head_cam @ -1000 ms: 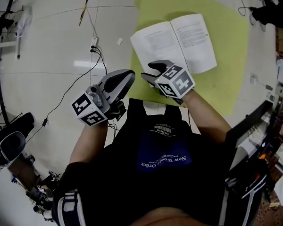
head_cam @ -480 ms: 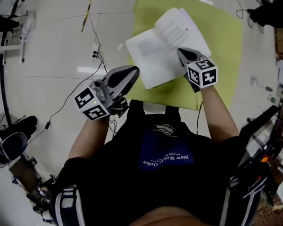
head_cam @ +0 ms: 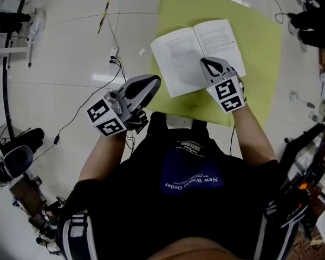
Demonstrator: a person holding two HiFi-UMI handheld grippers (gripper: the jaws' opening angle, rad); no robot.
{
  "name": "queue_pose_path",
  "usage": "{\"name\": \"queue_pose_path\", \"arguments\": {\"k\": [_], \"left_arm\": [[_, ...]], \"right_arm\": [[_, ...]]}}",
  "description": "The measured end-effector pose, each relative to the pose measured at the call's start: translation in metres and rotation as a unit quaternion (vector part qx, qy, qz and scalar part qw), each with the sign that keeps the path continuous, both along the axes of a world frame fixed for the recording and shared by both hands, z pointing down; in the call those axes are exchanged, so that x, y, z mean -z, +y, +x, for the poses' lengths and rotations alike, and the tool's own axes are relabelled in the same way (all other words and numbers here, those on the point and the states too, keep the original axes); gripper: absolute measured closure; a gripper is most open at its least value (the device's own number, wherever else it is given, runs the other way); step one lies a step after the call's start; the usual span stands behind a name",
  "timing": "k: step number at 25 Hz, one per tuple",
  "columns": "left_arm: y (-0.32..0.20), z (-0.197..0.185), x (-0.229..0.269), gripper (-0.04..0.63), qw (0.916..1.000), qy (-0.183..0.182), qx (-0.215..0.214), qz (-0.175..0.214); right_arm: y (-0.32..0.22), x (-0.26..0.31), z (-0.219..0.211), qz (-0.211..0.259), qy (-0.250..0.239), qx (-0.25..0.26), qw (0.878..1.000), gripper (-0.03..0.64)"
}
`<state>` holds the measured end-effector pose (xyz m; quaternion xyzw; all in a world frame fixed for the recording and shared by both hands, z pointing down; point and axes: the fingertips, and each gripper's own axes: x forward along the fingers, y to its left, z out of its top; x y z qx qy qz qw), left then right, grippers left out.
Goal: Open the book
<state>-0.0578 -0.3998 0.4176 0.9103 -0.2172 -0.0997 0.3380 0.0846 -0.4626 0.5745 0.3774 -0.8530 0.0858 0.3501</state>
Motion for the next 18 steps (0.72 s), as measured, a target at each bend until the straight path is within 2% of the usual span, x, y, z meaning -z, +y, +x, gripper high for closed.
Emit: {"name": "queue_pose_path", "arguments": {"k": [2, 4, 6, 8, 12, 18], "left_arm": [[0.000, -0.001, 0.002, 0.600, 1.0000, 0.001, 0.005, 0.002], [0.000, -0.004, 0.003, 0.600, 1.0000, 0.001, 0.007, 0.003], [0.003, -0.010, 0.003, 0.600, 1.0000, 0.000, 0.009, 0.003], [0.007, -0.018, 0.000, 0.600, 0.9999, 0.000, 0.015, -0.001], [0.012, -0.018, -0.002, 0.600, 0.9999, 0.000, 0.015, -0.006], [0.017, -0.017, 0.002, 0.600, 0.9999, 0.001, 0.010, 0.001]], "right_arm": [[0.006, -0.029, 0.002, -0.045, -0.003, 0.010, 0.999, 0.629], [-0.002, -0.055, 0.030, -0.077, -0.014, -0.035, 0.996, 0.614], [-0.010, -0.068, 0.053, -0.095, -0.027, -0.075, 0.992, 0.629], [-0.010, -0.076, 0.061, -0.101, -0.015, -0.083, 0.991, 0.629], [-0.001, -0.068, 0.053, -0.084, 0.004, -0.047, 0.995, 0.627], [0.032, -0.064, 0.028, -0.116, -0.042, 0.052, 0.991, 0.446]]}}
